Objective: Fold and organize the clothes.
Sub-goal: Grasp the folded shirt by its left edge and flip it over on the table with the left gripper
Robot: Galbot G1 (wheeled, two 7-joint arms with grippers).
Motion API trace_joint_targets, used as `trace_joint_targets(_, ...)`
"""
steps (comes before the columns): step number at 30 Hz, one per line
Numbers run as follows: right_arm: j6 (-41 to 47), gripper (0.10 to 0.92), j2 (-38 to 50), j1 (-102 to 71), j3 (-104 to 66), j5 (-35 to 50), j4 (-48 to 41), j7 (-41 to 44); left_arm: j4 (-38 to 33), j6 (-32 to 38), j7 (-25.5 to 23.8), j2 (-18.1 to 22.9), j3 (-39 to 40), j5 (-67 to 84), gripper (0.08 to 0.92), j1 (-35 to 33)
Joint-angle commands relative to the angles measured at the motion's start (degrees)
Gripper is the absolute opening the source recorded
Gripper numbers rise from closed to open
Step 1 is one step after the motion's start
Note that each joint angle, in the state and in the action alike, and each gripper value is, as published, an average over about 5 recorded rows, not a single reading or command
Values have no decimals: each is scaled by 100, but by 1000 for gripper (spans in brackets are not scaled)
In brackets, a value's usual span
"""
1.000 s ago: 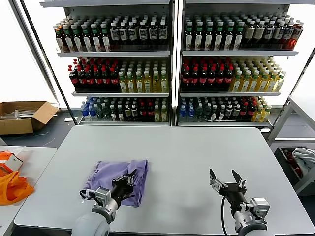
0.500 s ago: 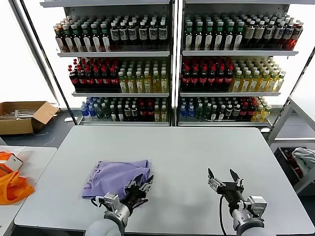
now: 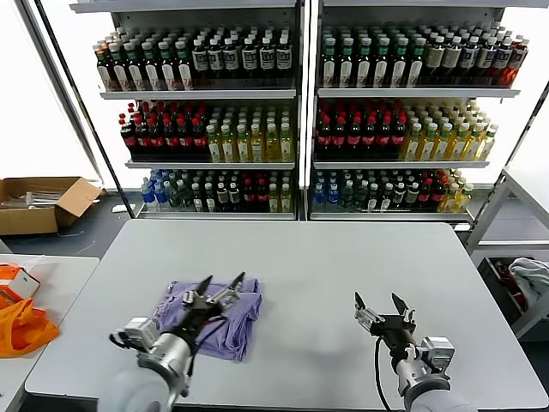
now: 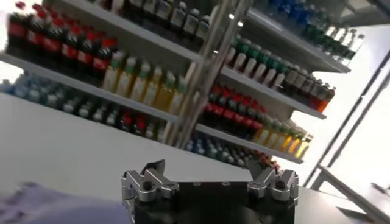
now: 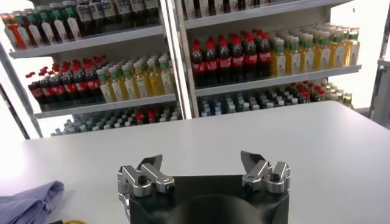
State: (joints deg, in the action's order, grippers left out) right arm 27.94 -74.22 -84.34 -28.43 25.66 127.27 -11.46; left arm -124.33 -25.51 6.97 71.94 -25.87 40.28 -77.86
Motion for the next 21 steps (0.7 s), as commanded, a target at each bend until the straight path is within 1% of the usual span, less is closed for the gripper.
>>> trace_joint_targets(1,16,823,39,95,33,52,-49,-6,750,504,-266,-875,-1499,-1051,822,-181)
trace_joint_targets(4,23,823,78,88,6,72,-24,-10,940,521,-256,-837,-1464,-978,823,-224)
trace_joint_targets(12,50,823,111,2,-40,81,93,-29,1249,455,-510,-694,-1272,-783,822,-298)
trace_joint_targets(21,53,823,90,-88,-37,63,170,-40,1594,284,-530,-596,-1163,-213,822,-240)
